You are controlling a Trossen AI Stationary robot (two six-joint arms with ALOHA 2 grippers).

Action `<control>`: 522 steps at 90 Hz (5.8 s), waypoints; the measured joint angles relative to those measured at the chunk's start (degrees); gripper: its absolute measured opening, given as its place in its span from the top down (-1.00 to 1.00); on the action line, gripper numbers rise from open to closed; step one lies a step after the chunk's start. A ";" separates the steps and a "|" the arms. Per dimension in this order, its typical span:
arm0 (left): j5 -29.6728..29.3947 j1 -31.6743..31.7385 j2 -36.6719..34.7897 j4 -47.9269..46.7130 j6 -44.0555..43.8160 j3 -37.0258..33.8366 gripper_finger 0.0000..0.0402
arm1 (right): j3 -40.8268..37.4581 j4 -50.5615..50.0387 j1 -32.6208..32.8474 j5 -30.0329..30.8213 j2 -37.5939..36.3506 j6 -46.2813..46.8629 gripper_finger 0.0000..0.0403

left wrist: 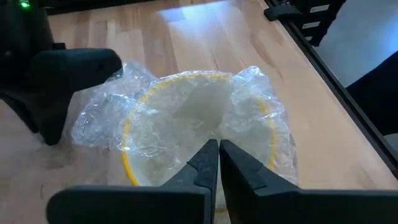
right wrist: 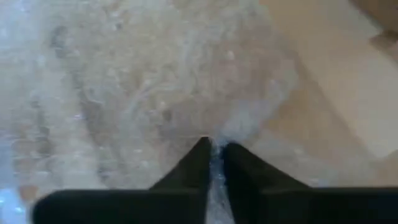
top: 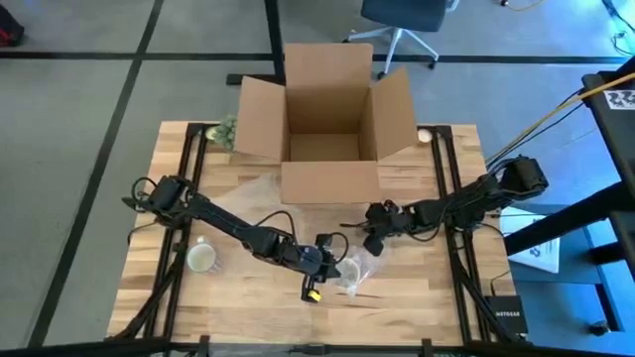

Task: Wrap mug
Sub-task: Wrap the orange mug with the bubble wrap

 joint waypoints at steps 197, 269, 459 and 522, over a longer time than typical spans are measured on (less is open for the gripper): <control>0.45 -0.78 -16.65 -9.55 -1.72 0.02 0.79 | 27.79 -14.26 22.10 5.81 6.60 -9.86 1.00; -25.32 0.87 -19.09 -48.04 -10.26 -3.98 0.13 | 27.79 -14.38 22.10 5.27 6.62 -10.73 1.00; -3.52 0.57 -1.80 -13.19 -0.11 8.44 0.31 | 27.76 -14.31 22.10 7.19 6.66 -12.27 1.00; -1.25 1.33 4.62 -9.02 0.72 7.87 0.70 | 29.51 -16.75 22.08 5.20 6.64 -11.81 1.00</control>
